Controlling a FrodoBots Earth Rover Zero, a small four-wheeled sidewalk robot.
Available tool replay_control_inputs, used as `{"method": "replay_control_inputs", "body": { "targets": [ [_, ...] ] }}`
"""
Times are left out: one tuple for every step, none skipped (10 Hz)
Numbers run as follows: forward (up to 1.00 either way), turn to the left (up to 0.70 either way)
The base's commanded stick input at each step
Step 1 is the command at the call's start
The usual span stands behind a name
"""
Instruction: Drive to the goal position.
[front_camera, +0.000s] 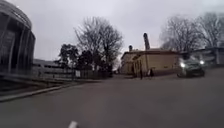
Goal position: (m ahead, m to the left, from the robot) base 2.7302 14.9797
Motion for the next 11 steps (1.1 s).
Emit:
{"method": "replay_control_inputs", "body": {
  "targets": [
    [1.00,0.01],
    [1.00,0.01],
    [1.00,0.01],
    [1.00,0.01],
    [1.00,0.01],
    [1.00,0.01],
    [1.00,0.01],
    [1.00,0.01],
    [1.00,-0.16],
    [1.00,-0.39],
    [1.00,-0.39]
  ]
}}
